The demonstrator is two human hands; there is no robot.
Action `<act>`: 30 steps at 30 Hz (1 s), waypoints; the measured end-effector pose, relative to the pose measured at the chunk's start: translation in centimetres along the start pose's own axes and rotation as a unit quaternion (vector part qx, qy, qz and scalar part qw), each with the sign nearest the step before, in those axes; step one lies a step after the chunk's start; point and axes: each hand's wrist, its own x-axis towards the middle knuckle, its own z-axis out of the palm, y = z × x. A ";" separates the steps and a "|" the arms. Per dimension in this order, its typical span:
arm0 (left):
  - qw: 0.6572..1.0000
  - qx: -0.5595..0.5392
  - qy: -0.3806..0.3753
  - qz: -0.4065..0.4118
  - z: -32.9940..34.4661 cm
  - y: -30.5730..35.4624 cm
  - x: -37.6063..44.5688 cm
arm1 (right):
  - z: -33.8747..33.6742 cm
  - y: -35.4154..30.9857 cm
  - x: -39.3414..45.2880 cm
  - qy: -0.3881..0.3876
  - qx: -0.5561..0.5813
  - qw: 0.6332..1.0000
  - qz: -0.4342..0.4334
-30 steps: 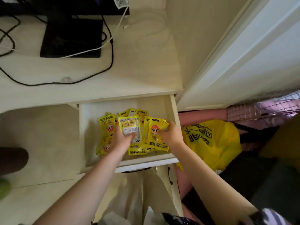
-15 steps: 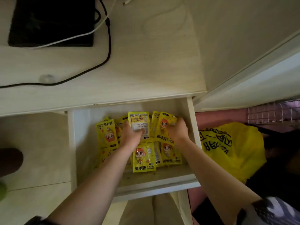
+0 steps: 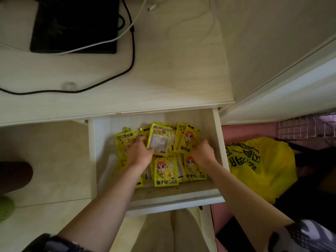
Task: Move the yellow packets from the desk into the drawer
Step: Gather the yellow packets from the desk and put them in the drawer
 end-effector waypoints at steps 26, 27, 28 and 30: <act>0.971 -0.081 0.222 -0.045 -5.2 -11.4 -23.0 | 5.6 -1.5 -19.3 -0.099 -0.382 0.825 -0.405; 0.968 -0.082 0.230 -0.062 -5.2 -12.2 -23.9 | 6.3 -1.7 -20.1 -0.104 -0.394 0.811 -0.421; 0.964 -0.088 0.238 -0.079 -5.4 -13.2 -24.8 | 7.3 -1.9 -21.2 -0.108 -0.408 0.794 -0.438; 0.957 -0.093 0.256 -0.097 -5.9 -14.5 -26.3 | 8.7 -2.1 -22.6 -0.111 -0.433 0.767 -0.460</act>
